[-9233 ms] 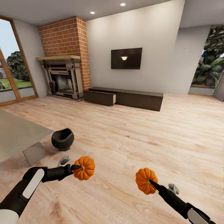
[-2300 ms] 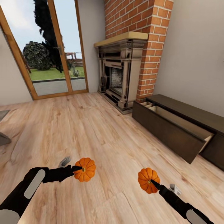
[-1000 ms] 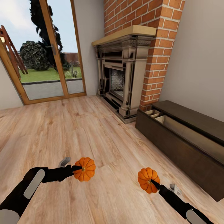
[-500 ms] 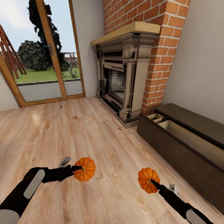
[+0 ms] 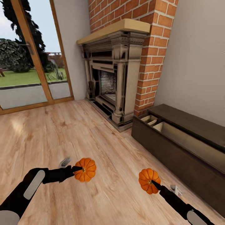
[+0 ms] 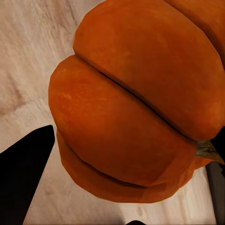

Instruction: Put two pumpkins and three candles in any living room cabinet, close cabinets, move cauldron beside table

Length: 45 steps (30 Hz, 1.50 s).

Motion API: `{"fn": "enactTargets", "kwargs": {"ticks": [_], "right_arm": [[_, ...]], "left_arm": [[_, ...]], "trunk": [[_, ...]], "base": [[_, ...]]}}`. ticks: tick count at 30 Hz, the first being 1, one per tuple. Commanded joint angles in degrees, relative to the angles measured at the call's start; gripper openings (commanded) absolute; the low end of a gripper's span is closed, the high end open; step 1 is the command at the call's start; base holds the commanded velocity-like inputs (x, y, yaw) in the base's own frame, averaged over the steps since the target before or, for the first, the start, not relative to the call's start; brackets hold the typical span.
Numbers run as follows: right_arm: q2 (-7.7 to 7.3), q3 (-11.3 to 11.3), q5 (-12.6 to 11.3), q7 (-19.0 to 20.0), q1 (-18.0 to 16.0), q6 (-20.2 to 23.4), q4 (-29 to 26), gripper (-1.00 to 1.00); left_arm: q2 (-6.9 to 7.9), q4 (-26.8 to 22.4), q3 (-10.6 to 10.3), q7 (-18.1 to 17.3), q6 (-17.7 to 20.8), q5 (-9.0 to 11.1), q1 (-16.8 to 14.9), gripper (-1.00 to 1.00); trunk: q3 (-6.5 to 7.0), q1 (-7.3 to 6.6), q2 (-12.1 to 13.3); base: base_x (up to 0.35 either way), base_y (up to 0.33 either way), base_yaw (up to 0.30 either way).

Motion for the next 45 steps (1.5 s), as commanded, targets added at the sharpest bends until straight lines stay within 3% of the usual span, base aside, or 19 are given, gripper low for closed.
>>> {"fn": "enactTargets", "kwargs": {"ticks": [1,16,45], "right_arm": [[-0.08,0.2,-0.6,0.1,-0.1,0.2,0.0,-1.0],[-0.13,0.1,-0.6,0.1,-0.1,0.2,0.0,-1.0],[-0.13,0.1,-0.6,0.1,-0.1,0.2,0.2,-1.0]], "left_arm": [[0.07,0.0,0.0,-0.3,0.2,0.4,0.0,-1.0],[0.28,0.0,0.0,-0.5,0.2,0.6,0.0,-1.0],[0.2,0.0,0.1,-0.5,0.2,0.6,0.0,-1.0]], "trunk": [[-0.05,0.01,0.0],[-0.05,0.01,0.0],[-0.05,0.01,0.0]], "base": [[0.212,0.228,-0.266],[0.066,0.276,-0.266],[0.266,0.194,-0.266]]}}
